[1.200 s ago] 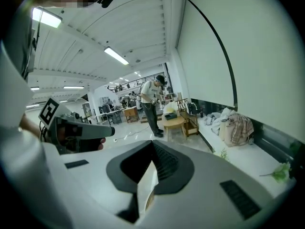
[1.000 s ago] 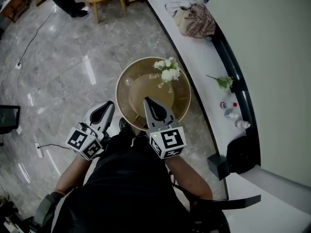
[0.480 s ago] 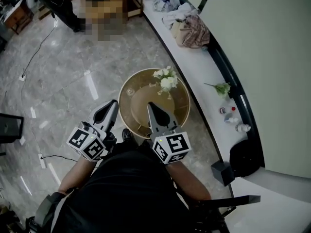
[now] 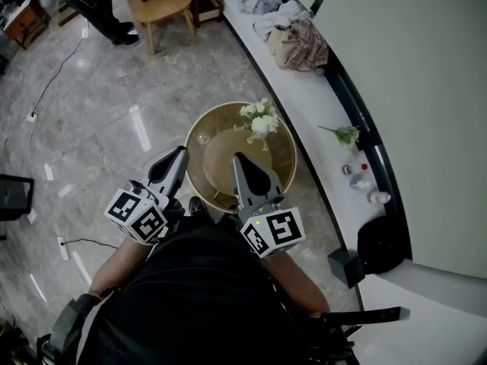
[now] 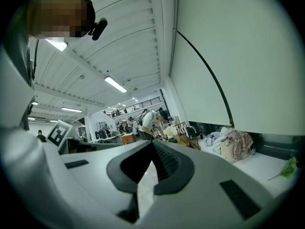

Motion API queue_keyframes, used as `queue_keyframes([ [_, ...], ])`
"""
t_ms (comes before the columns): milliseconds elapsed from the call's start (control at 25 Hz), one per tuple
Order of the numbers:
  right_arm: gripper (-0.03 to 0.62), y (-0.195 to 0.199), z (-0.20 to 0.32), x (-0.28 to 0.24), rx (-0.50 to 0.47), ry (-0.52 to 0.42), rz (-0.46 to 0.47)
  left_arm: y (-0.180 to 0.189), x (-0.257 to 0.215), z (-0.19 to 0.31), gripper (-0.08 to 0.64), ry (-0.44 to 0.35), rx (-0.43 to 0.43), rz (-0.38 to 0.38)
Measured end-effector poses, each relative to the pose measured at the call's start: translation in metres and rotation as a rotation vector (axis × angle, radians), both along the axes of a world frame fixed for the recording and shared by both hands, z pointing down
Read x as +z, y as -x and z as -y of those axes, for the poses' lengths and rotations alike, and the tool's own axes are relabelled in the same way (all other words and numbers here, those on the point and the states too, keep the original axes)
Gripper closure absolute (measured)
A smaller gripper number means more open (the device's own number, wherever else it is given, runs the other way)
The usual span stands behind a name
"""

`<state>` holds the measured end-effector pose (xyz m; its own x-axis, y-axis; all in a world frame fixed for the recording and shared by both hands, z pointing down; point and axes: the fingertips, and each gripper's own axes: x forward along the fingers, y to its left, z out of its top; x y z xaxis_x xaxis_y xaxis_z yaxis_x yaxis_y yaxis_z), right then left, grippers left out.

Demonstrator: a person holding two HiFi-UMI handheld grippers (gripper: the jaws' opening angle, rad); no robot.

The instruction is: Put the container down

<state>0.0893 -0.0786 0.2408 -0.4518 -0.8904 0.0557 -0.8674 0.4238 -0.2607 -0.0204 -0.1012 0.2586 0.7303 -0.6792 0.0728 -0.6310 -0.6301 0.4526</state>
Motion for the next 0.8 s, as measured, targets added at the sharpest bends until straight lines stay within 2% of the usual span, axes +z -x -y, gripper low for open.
queue_keyframes([
  [320, 0.586, 0.000, 0.013, 0.004, 0.010, 0.007, -0.051, 0.001, 0.002, 0.016, 0.555, 0.006, -0.005, -0.008],
  [800, 0.586, -0.001, 0.033, 0.014, 0.040, 0.035, -0.038, 0.003, 0.019, 0.038, 0.555, 0.039, 0.014, 0.016],
])
